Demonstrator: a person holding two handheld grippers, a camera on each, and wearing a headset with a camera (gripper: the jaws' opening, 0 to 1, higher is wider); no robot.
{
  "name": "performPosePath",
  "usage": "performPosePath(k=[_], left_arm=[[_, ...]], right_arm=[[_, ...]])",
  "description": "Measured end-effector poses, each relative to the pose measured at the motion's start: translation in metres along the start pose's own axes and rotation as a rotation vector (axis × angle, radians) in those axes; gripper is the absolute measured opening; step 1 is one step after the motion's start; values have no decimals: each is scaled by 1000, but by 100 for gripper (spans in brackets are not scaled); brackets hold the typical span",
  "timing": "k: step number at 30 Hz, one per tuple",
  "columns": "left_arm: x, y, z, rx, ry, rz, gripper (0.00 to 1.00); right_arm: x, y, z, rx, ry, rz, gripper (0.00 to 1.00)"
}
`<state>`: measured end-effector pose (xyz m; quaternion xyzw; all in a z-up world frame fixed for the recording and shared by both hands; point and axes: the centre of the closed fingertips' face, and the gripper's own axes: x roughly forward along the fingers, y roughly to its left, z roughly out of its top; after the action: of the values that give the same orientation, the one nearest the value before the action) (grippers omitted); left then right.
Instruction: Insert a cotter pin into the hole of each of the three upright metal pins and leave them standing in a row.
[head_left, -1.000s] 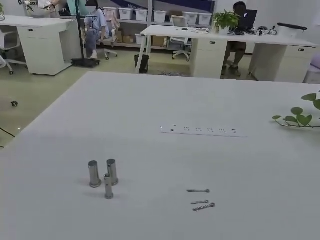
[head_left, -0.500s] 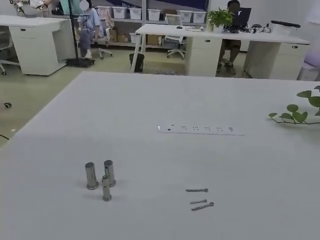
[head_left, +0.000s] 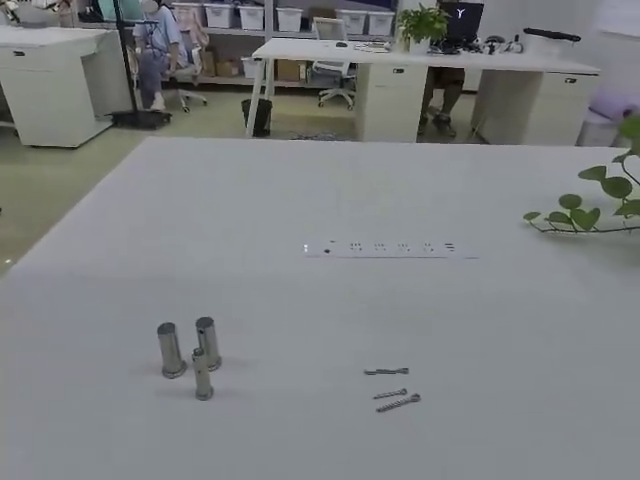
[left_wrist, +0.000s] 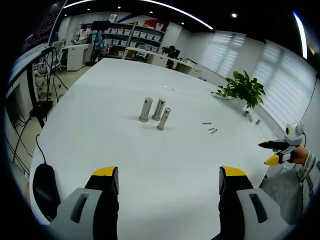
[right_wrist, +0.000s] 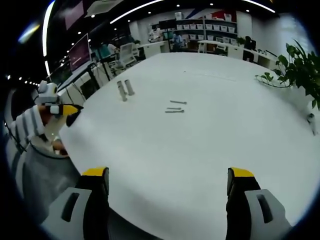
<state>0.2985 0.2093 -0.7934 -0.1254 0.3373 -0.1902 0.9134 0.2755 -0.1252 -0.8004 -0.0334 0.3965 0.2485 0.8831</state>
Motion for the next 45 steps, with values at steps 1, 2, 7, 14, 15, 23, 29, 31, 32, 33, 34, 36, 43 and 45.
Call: performPosePath(k=[1,2,7,14,15,23,29,31,32,33,34,36,43,45], left_arm=[[2,2,3,-2,-3,0,81],[3,3,5,-1,-6,1,80],[10,14,22,3,-36,30,77],[27,28,49,-10,-106,73,68],[29,29,52,-16,-114,78,67],[45,44,76,42,-157,128,55],[67,49,75,69,-118,106,49],[74,51,76,81,-106,104,47],[78,52,75,73,-84,106,46],[80,53,76,84,-82,108,46],[83,53,80,118,-92,112,45],[89,55,83,143,-93,123,40],[109,59,88,192,-82,109,36],[115,59,88,208,-82,107,34]], right_arm=[[0,0,0,1,1,-2,99],[0,0,0,2,1,-3,99],[1,0,-1,4,5,-6,99],[2,0,-1,10,12,-11,99],[2,0,-1,10,12,-11,99],[5,0,-6,4,35,-11,99],[6,-1,-5,3,37,-19,98],[6,-2,-5,3,37,-21,98],[5,-2,-5,4,38,-21,98],[5,-3,-5,6,40,-22,98],[6,-4,-6,9,42,-25,98],[6,-4,-5,12,43,-26,98],[8,-3,0,7,37,-22,98],[9,-3,0,7,40,-21,98]])
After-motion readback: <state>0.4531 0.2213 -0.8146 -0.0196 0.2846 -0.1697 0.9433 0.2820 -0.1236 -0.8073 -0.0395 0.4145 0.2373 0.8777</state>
